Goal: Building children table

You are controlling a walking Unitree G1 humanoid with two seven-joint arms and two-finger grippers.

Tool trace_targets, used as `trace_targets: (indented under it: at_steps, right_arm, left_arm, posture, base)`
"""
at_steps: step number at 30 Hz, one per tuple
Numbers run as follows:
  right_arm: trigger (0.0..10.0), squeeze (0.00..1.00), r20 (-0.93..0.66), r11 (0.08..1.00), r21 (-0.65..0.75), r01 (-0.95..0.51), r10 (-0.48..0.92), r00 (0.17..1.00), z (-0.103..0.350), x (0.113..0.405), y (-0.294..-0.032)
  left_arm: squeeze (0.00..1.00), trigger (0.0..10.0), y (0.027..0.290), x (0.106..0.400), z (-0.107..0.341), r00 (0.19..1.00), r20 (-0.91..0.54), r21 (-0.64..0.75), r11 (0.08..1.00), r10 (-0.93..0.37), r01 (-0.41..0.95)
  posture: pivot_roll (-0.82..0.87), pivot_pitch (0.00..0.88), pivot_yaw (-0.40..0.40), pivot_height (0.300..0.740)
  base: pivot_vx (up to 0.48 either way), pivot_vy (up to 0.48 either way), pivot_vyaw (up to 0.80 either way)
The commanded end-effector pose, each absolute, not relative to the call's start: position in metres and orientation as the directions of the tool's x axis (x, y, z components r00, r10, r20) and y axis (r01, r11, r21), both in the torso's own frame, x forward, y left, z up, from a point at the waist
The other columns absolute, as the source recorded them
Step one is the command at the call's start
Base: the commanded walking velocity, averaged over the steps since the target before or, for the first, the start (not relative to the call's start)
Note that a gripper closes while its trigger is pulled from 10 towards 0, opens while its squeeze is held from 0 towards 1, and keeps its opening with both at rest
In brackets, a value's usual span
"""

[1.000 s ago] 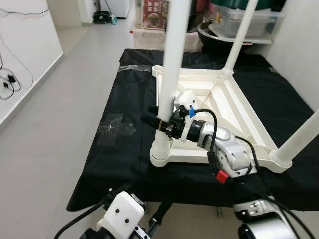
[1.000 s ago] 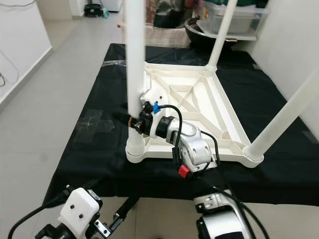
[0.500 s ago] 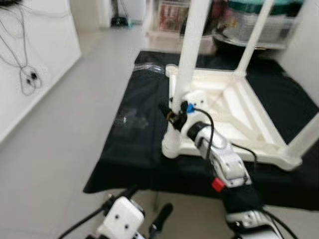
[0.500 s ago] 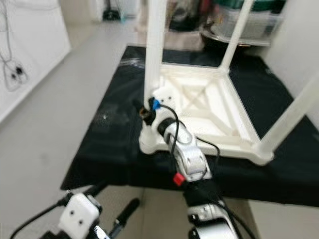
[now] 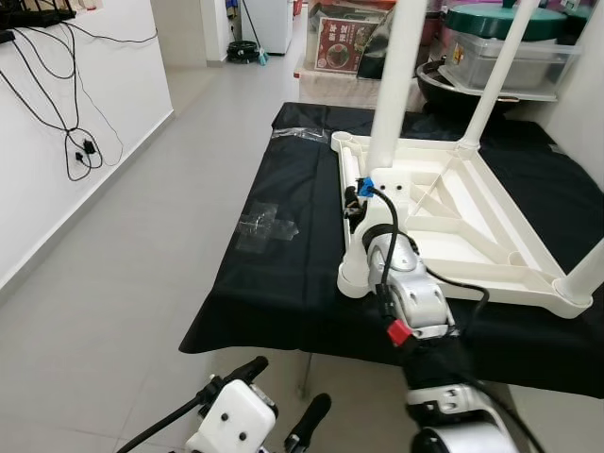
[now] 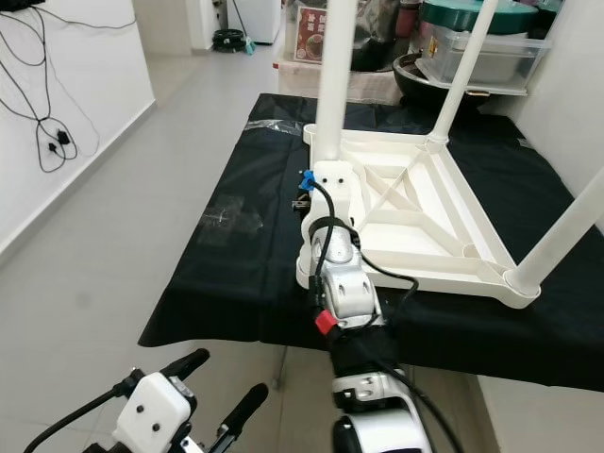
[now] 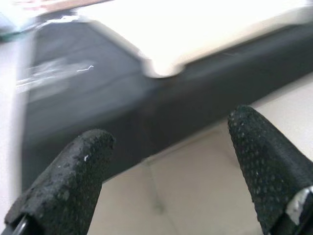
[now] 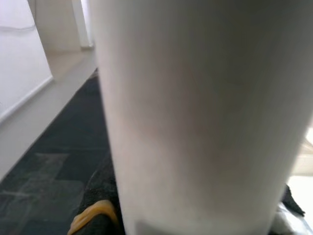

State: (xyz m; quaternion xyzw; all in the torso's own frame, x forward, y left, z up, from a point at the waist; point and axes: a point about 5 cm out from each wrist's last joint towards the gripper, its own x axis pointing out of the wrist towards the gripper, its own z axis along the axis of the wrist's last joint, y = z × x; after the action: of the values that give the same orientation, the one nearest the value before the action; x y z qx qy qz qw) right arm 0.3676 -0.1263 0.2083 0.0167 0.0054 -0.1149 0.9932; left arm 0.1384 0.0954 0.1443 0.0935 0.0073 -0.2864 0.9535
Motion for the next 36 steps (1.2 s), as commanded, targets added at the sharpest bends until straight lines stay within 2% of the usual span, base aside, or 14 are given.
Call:
trace_targets:
  at_steps: [1,10,13,14,17,20,21,25,29,31,32,33,34,36]
  right_arm:
    - [10.0,0.0,-0.128,0.959,0.018,0.281,-0.277,0.952,0.181,0.366,-0.128]
    - [10.0,0.0,-0.147,0.88,0.093,0.465,-0.45,0.881,0.183,0.367,-0.133]
    - [10.0,0.0,-0.155,0.789,0.083,0.609,-0.594,0.79,0.184,0.365,-0.141]
    - [10.0,0.0,-0.155,0.789,0.083,0.609,-0.594,0.79,0.184,0.365,-0.141]
    - [10.0,0.0,-0.186,0.714,0.076,0.696,-0.676,0.713,0.182,0.363,-0.144]
    - [10.0,0.0,-0.194,0.705,0.097,0.703,-0.679,0.708,0.181,0.364,-0.14]
    - [10.0,0.0,-0.186,0.715,0.108,0.691,-0.669,0.72,0.183,0.365,-0.136]
    - [10.0,0.0,-0.061,0.858,0.229,0.459,-0.458,0.887,0.2,0.371,-0.111]
    - [10.0,0.0,-0.055,0.877,0.24,0.417,-0.417,0.907,0.201,0.372,-0.108]
    - [10.0,0.0,-0.029,0.916,0.239,0.321,-0.324,0.946,0.198,0.373,-0.105]
    - [10.0,0.0,-0.029,0.916,0.239,0.321,-0.324,0.946,0.198,0.373,-0.105]
    - [10.0,0.0,-0.059,0.949,0.253,0.186,-0.177,0.982,0.188,0.373,-0.1]
    - [10.0,0.0,-0.059,0.949,0.253,0.186,-0.177,0.982,0.188,0.373,-0.1]
    - [10.0,0.0,-0.096,0.966,0.251,0.063,-0.04,0.995,0.179,0.374,-0.095]
  left_arm:
    - [0.0,10.0,0.095,0.135,0.14,0.826,-0.095,0.166,0.81,-0.555,0.563]
    - [0.0,10.0,0.094,0.135,0.14,0.824,-0.095,0.167,0.807,-0.559,0.567]
    - [0.0,10.0,0.094,0.135,0.14,0.822,-0.096,0.165,0.806,-0.561,0.569]
    - [0.0,10.0,0.094,0.135,0.14,0.822,-0.096,0.165,0.806,-0.561,0.569]
    - [0.0,10.0,0.094,0.134,0.141,0.821,-0.098,0.166,0.804,-0.563,0.571]
    - [0.0,10.0,0.094,0.134,0.141,0.819,-0.1,0.165,0.802,-0.565,0.574]
    - [0.0,10.0,0.094,0.134,0.141,0.818,-0.101,0.166,0.801,-0.566,0.575]
    - [0.0,10.0,0.094,0.134,0.141,0.818,-0.102,0.17,0.8,-0.567,0.576]
    - [0.0,10.0,0.094,0.135,0.141,0.817,-0.101,0.171,0.799,-0.567,0.576]
    - [0.0,10.0,0.094,0.135,0.141,0.818,-0.1,0.17,0.8,-0.567,0.576]
    - [0.0,10.0,0.094,0.135,0.141,0.818,-0.1,0.17,0.8,-0.567,0.576]
    - [0.0,10.0,0.094,0.135,0.141,0.818,-0.099,0.169,0.8,-0.567,0.575]
    - [0.0,10.0,0.094,0.135,0.141,0.818,-0.099,0.169,0.8,-0.567,0.575]
    - [0.0,10.0,0.094,0.136,0.141,0.819,-0.098,0.17,0.801,-0.566,0.574]
  posture:
    - [0.09,0.144,-0.061,0.74]
    - [0.09,0.146,-0.063,0.74]
    - [0.09,0.149,-0.061,0.74]
    - [0.09,0.149,-0.061,0.74]
    - [0.1,0.154,-0.06,0.74]
    - [0.1,0.156,-0.058,0.74]
    - [0.1,0.157,-0.058,0.74]
    - [0.1,0.159,-0.059,0.74]
    - [0.09,0.162,-0.059,0.74]
    - [0.09,0.161,-0.06,0.74]
    - [0.09,0.161,-0.06,0.74]
    - [0.09,0.161,-0.061,0.74]
    - [0.09,0.161,-0.061,0.74]
    - [0.09,0.163,-0.063,0.74]
  base:
    - [0.0,0.0,0.0]
    - [0.0,0.0,0.0]
    - [0.0,0.0,0.0]
    - [0.0,0.0,0.0]
    - [0.0,0.0,0.0]
    - [0.0,0.0,0.0]
    - [0.0,0.0,0.0]
    - [0.0,0.0,0.0]
    - [0.0,0.0,0.0]
    - [0.0,0.0,0.0]
    - [0.0,0.0,0.0]
    - [0.0,0.0,0.0]
    - [0.0,0.0,0.0]
    - [0.0,0.0,0.0]
